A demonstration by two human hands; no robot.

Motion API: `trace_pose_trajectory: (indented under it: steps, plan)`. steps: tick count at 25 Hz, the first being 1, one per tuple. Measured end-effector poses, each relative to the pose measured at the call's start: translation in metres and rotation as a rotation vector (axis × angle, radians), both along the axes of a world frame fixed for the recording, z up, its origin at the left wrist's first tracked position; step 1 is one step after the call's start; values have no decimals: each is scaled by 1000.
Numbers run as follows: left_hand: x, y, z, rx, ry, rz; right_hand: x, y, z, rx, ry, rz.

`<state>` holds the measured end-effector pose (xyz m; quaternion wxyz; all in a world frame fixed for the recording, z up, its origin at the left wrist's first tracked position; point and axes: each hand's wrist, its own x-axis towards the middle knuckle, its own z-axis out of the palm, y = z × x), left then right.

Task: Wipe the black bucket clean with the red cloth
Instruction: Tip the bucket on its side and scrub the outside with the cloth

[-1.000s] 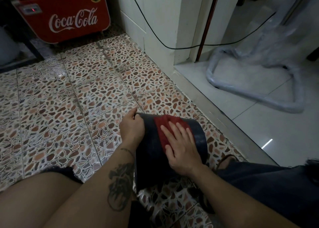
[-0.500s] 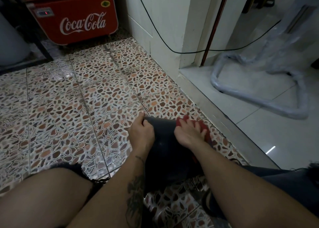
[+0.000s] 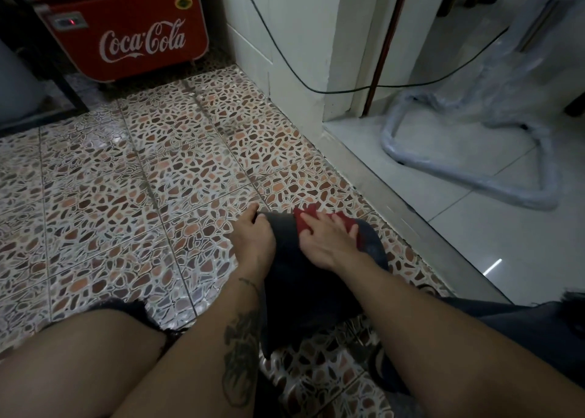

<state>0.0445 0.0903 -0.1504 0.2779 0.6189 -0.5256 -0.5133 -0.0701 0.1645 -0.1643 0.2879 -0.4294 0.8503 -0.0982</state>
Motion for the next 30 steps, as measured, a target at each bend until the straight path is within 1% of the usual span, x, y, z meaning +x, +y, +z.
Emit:
trace_pose_trajectory:
  steps: [1,2,4,6,9,11,14,16,20,23,25,28,30]
  plan:
    - [0,0,-1,-9,-21,4,7,-4,0,-19,13,16]
    - [0,-3,-3,-9,-37,5,15,0,-2,-79,30,51]
    - [-2,-9,-5,-5,-58,-21,24,32,-14,-222,85,141]
    - [-6,-16,-3,7,-80,-41,18,70,-28,-266,145,171]
    - [-13,-20,4,6,-155,-63,-7,104,-44,-176,177,27]
    - [-13,-20,8,-4,-173,-69,-15,110,-50,-138,169,-53]
    - [-9,-21,6,3,-150,-56,-22,90,-51,-151,150,-140]
    - [-6,-21,4,-10,-141,-50,-34,66,-47,-110,143,-189]
    - [-7,-22,-3,2,-82,-37,-63,14,-39,66,152,-138]
    - [-10,-26,-6,44,-42,10,-72,-11,-34,124,115,-135]
    - [-12,-30,-8,53,-50,29,-56,-10,-28,60,138,-93]
    - [-12,-33,-10,53,-97,66,6,21,-22,-244,115,119]
    - [-13,-31,-10,47,-132,89,25,38,-20,-355,84,235]
